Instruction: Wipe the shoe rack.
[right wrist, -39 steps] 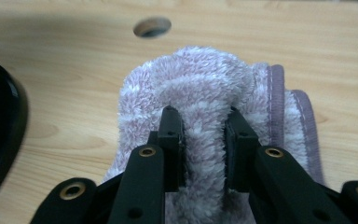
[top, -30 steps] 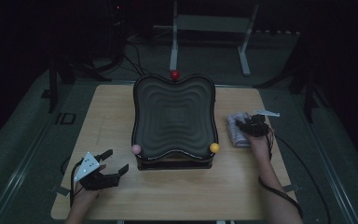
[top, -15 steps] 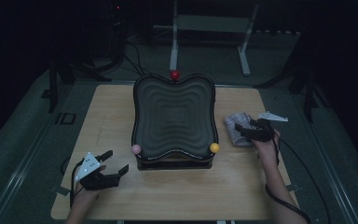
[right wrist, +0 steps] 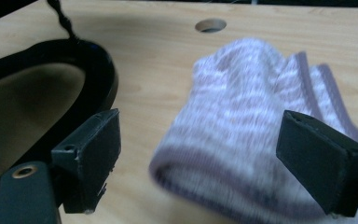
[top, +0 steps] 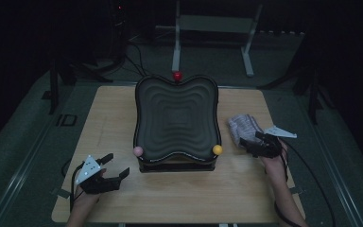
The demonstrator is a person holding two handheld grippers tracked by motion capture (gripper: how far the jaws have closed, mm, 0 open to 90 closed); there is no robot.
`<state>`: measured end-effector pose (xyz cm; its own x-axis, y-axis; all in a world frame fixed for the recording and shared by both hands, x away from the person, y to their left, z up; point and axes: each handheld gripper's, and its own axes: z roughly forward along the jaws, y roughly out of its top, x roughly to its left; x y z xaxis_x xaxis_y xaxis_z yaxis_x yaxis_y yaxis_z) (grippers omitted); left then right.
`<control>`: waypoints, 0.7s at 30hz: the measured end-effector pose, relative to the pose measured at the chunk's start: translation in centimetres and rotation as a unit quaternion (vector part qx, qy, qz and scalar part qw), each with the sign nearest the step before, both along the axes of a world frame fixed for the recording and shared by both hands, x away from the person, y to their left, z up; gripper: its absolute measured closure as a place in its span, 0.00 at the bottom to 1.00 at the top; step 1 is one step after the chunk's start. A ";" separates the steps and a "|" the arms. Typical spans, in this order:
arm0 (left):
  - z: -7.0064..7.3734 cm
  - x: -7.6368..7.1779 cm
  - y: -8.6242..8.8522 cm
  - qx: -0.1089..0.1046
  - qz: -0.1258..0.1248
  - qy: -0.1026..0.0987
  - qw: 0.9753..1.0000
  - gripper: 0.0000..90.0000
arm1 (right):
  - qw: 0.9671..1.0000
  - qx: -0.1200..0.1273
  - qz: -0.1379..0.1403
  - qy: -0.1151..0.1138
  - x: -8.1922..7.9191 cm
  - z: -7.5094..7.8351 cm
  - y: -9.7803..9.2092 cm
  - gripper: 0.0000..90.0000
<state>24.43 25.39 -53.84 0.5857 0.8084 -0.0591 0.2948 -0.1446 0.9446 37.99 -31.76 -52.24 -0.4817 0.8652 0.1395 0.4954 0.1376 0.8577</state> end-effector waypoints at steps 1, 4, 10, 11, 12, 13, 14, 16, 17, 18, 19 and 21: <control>0.1 0.0 0.0 0.000 0.001 -0.002 1.000 0.15 | 1.000 -0.004 0.000 0.001 -0.4 -0.1 0.0 0.15; 0.1 -0.1 0.1 0.004 0.003 -0.002 1.000 0.15 | 1.000 -0.012 0.001 0.002 -1.5 -0.4 -0.2 0.14; 0.0 -0.3 0.5 0.001 0.008 0.002 1.000 0.15 | 1.000 -0.020 -0.004 -0.001 -3.2 -0.8 -0.8 0.14; 0.0 -0.4 0.6 -0.001 0.008 0.001 1.000 0.15 | 1.000 -0.018 -0.004 -0.001 -3.5 -0.8 -0.9 0.13; 0.0 -0.4 0.6 -0.002 0.009 0.001 1.000 0.15 | 1.000 -0.019 -0.004 -0.004 -3.8 -0.8 -1.0 0.13; 0.0 -0.4 0.7 -0.001 0.011 0.000 1.000 0.15 | 1.000 -0.021 -0.005 -0.004 -4.1 -0.8 -1.1 0.12; 0.0 -0.5 0.8 0.000 0.011 0.001 1.000 0.15 | 1.000 -0.022 -0.003 -0.005 -4.4 -0.9 -1.1 0.12; -0.1 -0.6 0.8 0.001 0.013 0.003 1.000 0.15 | 1.000 -0.028 -0.003 -0.004 -5.0 -1.1 -1.3 0.12; -0.1 -0.6 0.9 0.000 0.012 0.004 1.000 0.15 | 1.000 -0.029 -0.002 -0.002 -5.3 -1.3 -1.3 0.12; -0.1 -0.7 0.9 0.000 0.013 0.004 1.000 0.15 | 1.000 -0.031 -0.003 -0.001 -5.5 -1.4 -1.4 0.12; -0.1 -0.7 0.9 0.001 0.013 0.003 1.000 0.15 | 1.000 -0.031 -0.005 -0.001 -5.6 -1.6 -1.6 0.12; -0.1 -0.7 1.0 0.000 0.015 0.003 1.000 0.15 | 1.000 -0.030 -0.008 0.001 -5.9 -1.8 -1.8 0.12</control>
<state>23.69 26.42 -53.98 0.5611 0.8254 -0.0620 0.3050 -0.1366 0.9425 32.04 -33.61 -54.01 -0.4676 0.8796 0.0878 0.4989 0.1807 0.8476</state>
